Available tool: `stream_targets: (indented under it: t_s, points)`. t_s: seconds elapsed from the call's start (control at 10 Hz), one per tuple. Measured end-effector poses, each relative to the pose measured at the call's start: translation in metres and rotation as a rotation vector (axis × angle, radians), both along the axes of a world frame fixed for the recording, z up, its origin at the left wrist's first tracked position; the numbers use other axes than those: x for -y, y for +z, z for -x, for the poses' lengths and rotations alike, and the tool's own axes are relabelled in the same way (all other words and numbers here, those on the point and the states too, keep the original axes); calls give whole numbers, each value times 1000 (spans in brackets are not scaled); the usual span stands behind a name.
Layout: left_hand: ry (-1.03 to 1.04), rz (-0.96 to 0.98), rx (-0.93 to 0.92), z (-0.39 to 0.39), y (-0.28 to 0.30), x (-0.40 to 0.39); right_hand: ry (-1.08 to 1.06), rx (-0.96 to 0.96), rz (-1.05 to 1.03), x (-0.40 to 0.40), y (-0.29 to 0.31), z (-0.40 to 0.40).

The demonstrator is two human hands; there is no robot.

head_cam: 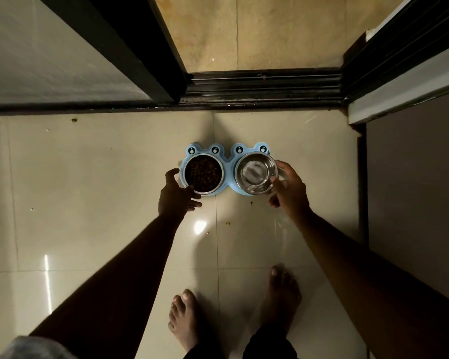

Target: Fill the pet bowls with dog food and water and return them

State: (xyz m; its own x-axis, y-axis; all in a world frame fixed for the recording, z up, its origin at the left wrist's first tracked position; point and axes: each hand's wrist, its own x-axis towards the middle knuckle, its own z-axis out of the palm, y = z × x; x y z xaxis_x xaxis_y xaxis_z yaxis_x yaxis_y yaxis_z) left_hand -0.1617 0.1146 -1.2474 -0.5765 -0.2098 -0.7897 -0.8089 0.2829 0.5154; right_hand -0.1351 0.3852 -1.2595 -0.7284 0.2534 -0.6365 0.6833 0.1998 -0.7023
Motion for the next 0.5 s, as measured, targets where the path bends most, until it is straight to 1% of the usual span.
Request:
stream_targets:
  t_s: [0.1, 0.2, 0.3, 0.4, 0.5]
  points:
    - [-55, 69, 2, -2, -2, -2, 12, -11, -41, 9, 2, 2]
    - [-146, 208, 2, -2, 2, -1, 4, 2, -71, 15, 4, 4]
    - [-203, 269, -17, -4, 6, 3, 16, -27, -86, 17, 4, 2]
    - [-211, 285, -21, -7, 10, 7, 28, -67, -125, 19, 6, 0]
    - [-200, 286, -39, -10, 9, 11, 88, -139, -228, 20, 9, 4]
